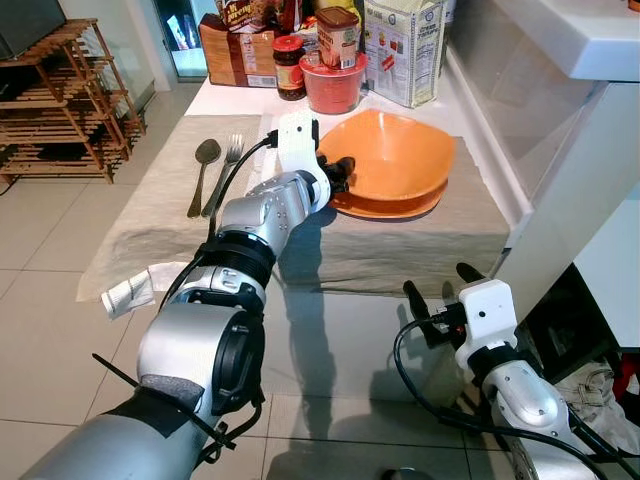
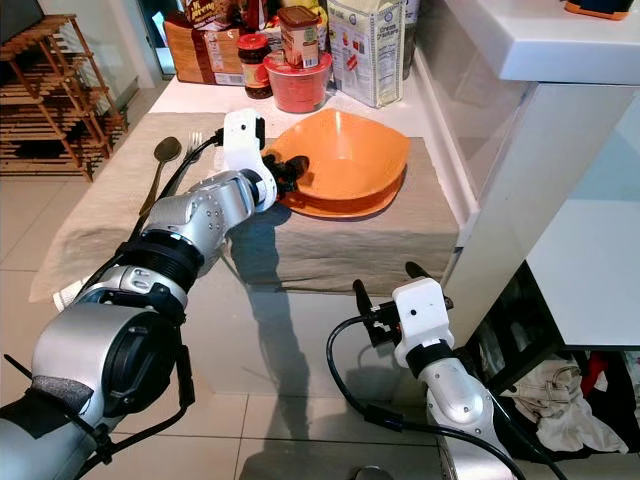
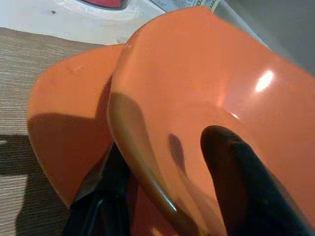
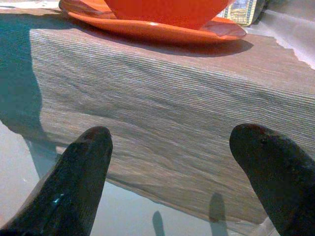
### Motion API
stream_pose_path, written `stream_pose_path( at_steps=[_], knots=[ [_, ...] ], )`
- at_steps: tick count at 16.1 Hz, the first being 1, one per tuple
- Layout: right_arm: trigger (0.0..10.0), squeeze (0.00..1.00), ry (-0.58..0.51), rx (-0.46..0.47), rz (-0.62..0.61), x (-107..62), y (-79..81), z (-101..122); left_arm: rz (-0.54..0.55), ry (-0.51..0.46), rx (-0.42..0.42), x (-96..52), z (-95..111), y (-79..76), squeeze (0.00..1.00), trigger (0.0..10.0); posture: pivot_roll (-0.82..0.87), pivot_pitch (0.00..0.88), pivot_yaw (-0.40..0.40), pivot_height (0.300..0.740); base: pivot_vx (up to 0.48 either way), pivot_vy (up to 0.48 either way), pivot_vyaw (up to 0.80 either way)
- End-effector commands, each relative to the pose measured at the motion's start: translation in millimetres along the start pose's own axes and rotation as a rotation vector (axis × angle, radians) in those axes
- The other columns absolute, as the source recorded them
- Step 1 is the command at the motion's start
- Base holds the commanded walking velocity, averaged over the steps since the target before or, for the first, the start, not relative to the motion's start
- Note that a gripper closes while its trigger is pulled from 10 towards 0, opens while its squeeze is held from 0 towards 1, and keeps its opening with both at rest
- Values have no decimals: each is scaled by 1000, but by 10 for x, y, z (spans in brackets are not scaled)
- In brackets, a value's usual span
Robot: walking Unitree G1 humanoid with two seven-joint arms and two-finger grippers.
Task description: Setting the table
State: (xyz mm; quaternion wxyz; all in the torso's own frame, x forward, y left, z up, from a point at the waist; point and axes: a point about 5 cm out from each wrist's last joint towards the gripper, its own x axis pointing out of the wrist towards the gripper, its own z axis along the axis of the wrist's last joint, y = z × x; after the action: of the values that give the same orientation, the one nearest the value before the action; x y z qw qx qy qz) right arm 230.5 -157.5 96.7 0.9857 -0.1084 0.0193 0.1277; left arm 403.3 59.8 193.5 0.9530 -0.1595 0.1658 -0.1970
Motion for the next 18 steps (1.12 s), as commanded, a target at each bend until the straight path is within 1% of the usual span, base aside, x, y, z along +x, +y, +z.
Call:
stream_pose_path(
  at_steps=[1, 9, 13, 14, 15, 18],
  knots=[
    [10000, 0, -3, -5, 2, -6, 15, 28, -4, 10, 26, 1, 39, -10, 0, 0, -212, 6, 83, 740, 0, 0, 0],
    [10000, 0, -2, -3, 8, 11, 17, 21, 12, -30, 48, -19, 98, 60, 0, 0, -203, 7, 78, 740, 0, 0, 0],
    [10000, 0, -1, -2, 11, 8, 28, 15, 44, -72, -3, -32, 185, 89, 0, 0, -201, 9, 81, 740, 0, 0, 0],
    [10000, 0, -4, -2, 29, 38, 42, 21, 68, -108, -38, -59, 254, 147, 0, 0, -158, 8, 42, 740, 0, 0, 0],
    [10000, 0, -8, -4, 53, 77, 57, 28, 87, -151, -81, -96, 329, 208, 0, 0, -158, 8, 41, 740, 0, 0, 0],
    [10000, 0, -10, -5, 58, 91, 65, 29, 83, -199, -104, -129, 413, 213, 0, 0, -154, 0, 41, 740, 0, 0, 0]
  ],
)
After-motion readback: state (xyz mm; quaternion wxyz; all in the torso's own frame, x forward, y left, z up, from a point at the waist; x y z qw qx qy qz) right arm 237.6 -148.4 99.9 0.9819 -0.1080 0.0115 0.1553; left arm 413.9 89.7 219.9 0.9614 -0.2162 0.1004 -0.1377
